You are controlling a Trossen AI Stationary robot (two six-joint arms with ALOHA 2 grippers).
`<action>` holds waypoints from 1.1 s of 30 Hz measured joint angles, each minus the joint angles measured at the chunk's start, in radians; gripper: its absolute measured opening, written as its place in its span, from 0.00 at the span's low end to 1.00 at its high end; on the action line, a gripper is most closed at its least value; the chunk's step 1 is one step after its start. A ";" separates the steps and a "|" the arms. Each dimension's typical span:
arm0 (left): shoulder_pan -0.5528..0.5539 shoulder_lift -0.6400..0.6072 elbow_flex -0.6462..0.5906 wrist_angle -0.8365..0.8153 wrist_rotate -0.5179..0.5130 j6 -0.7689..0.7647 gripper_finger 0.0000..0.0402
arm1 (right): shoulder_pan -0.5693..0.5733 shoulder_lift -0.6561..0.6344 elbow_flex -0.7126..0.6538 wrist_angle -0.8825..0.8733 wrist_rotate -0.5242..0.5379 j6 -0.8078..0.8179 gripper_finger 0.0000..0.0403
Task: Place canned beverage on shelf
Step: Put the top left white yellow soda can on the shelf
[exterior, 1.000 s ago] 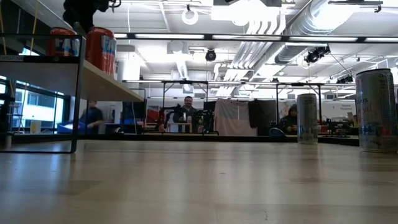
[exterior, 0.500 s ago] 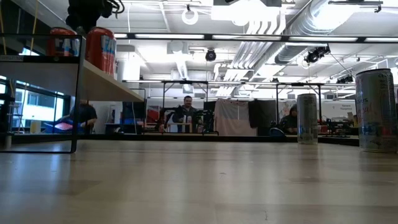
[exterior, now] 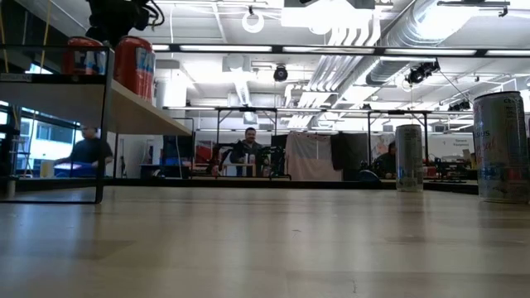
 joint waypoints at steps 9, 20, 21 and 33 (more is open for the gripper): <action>-0.001 -0.002 0.046 -0.028 -0.013 0.033 0.62 | 0.000 0.000 0.000 0.000 0.000 -0.002 0.76; 0.000 -0.003 0.046 -0.024 -0.014 0.035 0.62 | 0.000 0.000 0.000 0.000 0.000 0.004 0.76; 0.000 -0.003 0.046 -0.024 -0.014 0.035 0.62 | 0.000 0.000 0.000 0.000 0.000 0.004 0.76; 0.000 -0.005 0.048 -0.020 -0.030 0.050 0.68 | 0.000 0.000 0.000 0.000 0.000 0.004 0.76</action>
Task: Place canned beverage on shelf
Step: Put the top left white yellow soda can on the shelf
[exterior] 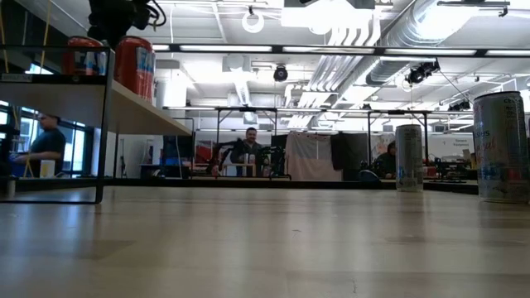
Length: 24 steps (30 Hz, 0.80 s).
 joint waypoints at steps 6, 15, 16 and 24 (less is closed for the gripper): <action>0.001 -0.002 0.002 0.003 -0.011 0.001 0.73 | 0.000 0.000 0.000 0.000 0.000 0.000 0.76; 0.001 -0.003 0.002 0.002 -0.011 0.001 0.74 | 0.000 0.000 0.000 0.000 0.000 0.000 0.76; 0.001 -0.003 0.002 0.002 -0.010 0.001 0.74 | 0.000 0.000 0.000 0.000 0.000 0.000 0.76; 0.000 -0.003 0.002 0.002 -0.003 -0.008 0.74 | 0.000 0.000 0.000 0.000 0.000 0.000 0.76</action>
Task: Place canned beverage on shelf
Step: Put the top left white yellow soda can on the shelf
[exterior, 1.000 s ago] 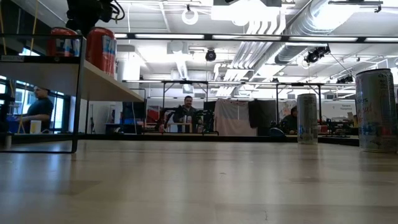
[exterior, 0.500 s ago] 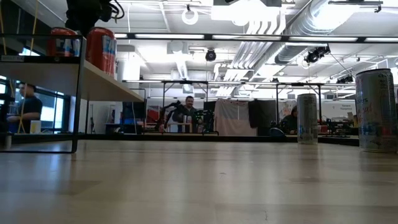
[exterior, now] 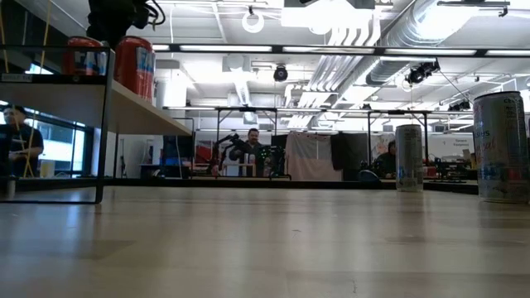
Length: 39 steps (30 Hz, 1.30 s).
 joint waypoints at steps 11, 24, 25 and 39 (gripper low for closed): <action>0.000 0.000 0.000 0.000 0.000 -0.003 0.74 | 0.000 0.000 0.000 0.000 0.000 0.000 0.76; 0.000 0.000 0.000 -0.001 -0.046 0.004 0.74 | 0.000 0.000 0.000 0.001 0.000 0.000 0.76; -0.001 0.000 0.000 -0.001 -0.046 0.008 0.74 | 0.000 0.000 0.000 0.001 0.000 0.000 0.76; -0.014 0.000 0.000 -0.001 -0.053 0.010 0.74 | 0.000 0.000 0.000 0.032 0.000 -0.002 0.76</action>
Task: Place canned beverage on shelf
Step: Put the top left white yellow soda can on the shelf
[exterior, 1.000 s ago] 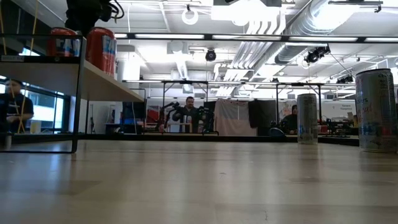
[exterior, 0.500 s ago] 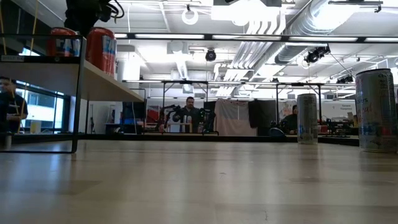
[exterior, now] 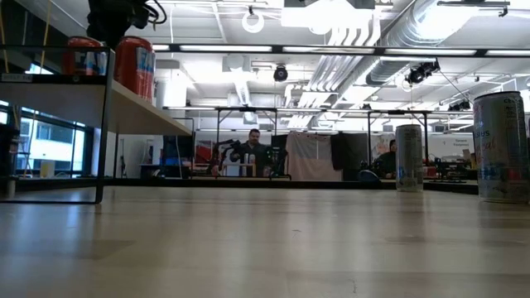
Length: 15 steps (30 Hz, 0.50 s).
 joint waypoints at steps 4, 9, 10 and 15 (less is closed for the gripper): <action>0.000 -0.007 0.000 0.000 0.000 0.016 0.74 | 0.000 0.000 0.000 0.000 0.000 0.001 0.76; 0.000 -0.011 0.000 0.000 -0.001 0.015 0.74 | 0.000 0.000 0.000 0.004 0.000 0.001 0.76; 0.000 -0.012 0.000 0.000 -0.001 0.015 0.74 | 0.000 0.000 0.000 0.005 0.000 0.001 0.76; 0.000 -0.013 0.000 0.000 -0.002 0.014 0.74 | 0.000 0.000 0.000 0.013 0.000 0.001 0.76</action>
